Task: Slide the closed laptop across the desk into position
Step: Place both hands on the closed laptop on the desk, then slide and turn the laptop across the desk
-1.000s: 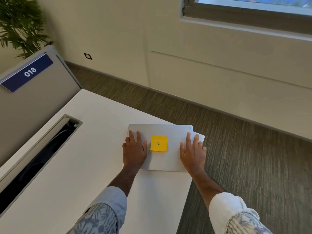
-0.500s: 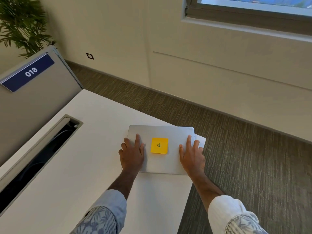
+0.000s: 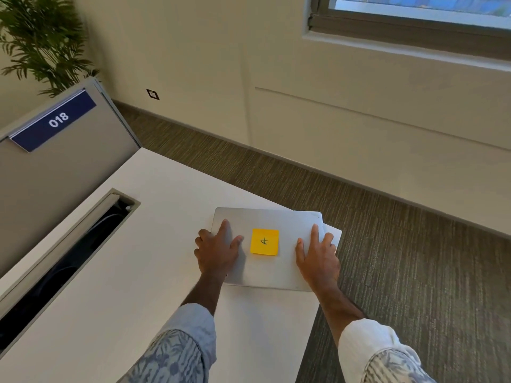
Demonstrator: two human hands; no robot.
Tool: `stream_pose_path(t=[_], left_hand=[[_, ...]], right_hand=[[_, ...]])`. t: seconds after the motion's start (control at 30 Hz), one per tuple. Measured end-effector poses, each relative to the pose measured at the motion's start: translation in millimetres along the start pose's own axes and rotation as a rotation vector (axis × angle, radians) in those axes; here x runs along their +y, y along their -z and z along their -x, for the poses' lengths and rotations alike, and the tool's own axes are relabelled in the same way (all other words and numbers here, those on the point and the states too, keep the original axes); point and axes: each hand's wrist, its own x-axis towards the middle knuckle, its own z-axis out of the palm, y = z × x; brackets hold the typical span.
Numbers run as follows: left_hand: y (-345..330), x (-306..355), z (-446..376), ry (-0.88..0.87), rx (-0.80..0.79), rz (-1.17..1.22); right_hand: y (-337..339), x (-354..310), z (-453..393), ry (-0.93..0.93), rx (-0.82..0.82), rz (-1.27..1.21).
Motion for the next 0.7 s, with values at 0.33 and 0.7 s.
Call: stream_pose_path(t=[0.33, 0.7], left_hand=[[7.0, -7.2, 1.7, 0.050, -0.131, 0.374], [21.2, -14.3, 21.4, 0.047, -0.115, 0.396]], right_hand=[[10.5, 6.0, -4.1, -0.006, -0.015, -0.118], [19.9, 0.3, 8.2, 0.014, -0.017, -0.155]])
